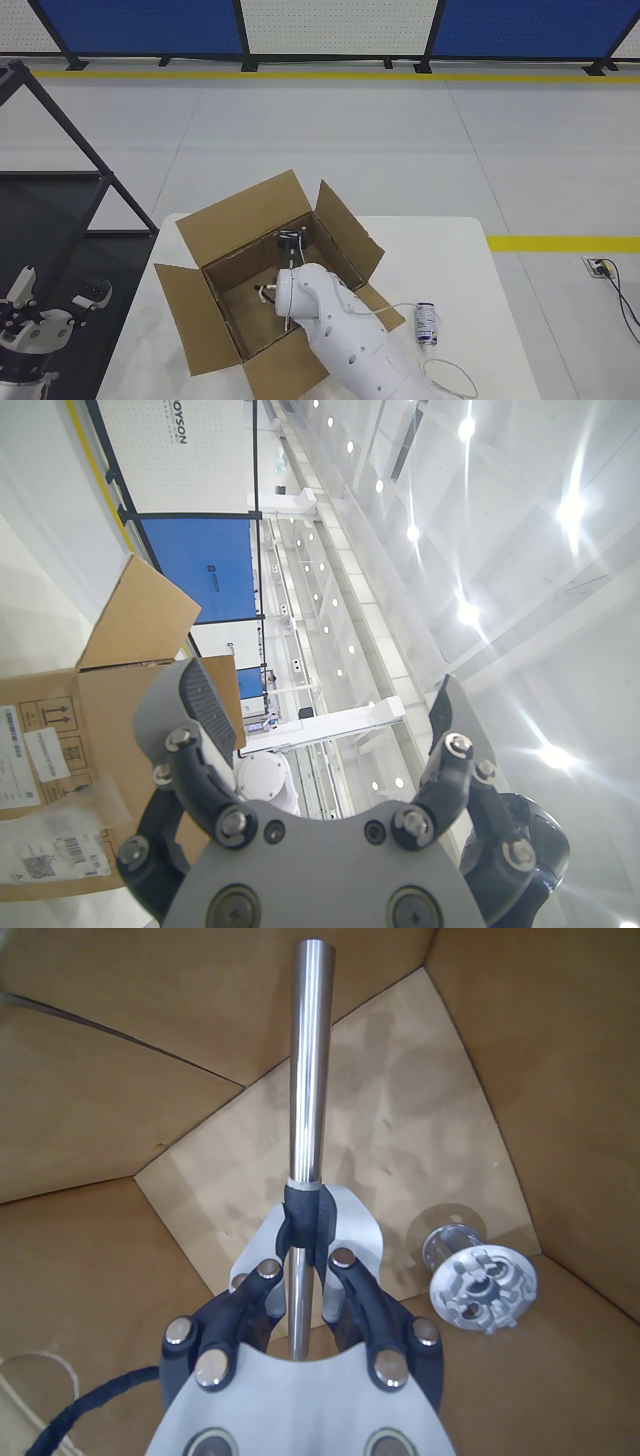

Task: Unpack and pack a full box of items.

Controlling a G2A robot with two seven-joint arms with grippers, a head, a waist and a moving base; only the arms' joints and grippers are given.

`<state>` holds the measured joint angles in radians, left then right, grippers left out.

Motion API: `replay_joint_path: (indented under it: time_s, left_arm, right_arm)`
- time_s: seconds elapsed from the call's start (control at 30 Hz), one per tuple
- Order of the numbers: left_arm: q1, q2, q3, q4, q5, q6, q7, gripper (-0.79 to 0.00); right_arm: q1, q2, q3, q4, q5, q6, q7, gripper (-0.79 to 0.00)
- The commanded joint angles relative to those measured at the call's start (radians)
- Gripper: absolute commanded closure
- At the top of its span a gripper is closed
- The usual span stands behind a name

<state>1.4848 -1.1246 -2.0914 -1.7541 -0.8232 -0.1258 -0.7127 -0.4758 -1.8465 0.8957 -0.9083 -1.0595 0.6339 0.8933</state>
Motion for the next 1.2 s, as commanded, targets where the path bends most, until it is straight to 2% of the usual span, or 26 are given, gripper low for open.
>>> replay_joint_path:
  time_s: [0.0,0.13,0.23,0.3,0.4,0.5,0.97,1.17]
  left_arm:
    - [0.0,0.0,0.0,0.0,0.0,0.0,0.0,-0.785]
    - [0.0,0.0,0.0,0.0,0.0,0.0,0.0,-0.785]
    - [0.0,0.0,0.0,0.0,0.0,0.0,0.0,-0.785]
    - [0.0,0.0,0.0,0.0,0.0,0.0,0.0,-0.785]
    - [0.0,0.0,0.0,0.0,0.0,0.0,0.0,-0.785]
    - [0.0,0.0,0.0,0.0,0.0,0.0,0.0,-0.785]
    - [0.0,0.0,0.0,0.0,0.0,0.0,0.0,-0.785]
    - [0.0,0.0,0.0,0.0,0.0,0.0,0.0,-0.785]
  right_arm:
    - [-0.103,0.038,0.048,-0.191,-0.083,-0.01,0.049,0.0]
    - [-0.296,0.092,0.141,-0.514,-0.178,-0.103,0.132,0.0]
    - [-0.406,0.113,0.194,-0.687,-0.178,-0.187,0.128,0.0]
    - [-0.458,0.119,0.215,-0.771,-0.141,-0.241,0.085,0.0]
    - [-0.548,0.124,0.237,-0.871,-0.087,-0.301,-0.073,0.0]
    - [-0.608,0.129,0.246,-0.922,-0.063,-0.341,-0.144,0.0]
    - [-0.616,0.13,0.243,-0.931,-0.055,-0.352,-0.163,0.0]
    - [-0.679,0.139,0.299,-1.121,0.09,-0.411,-0.156,0.0]
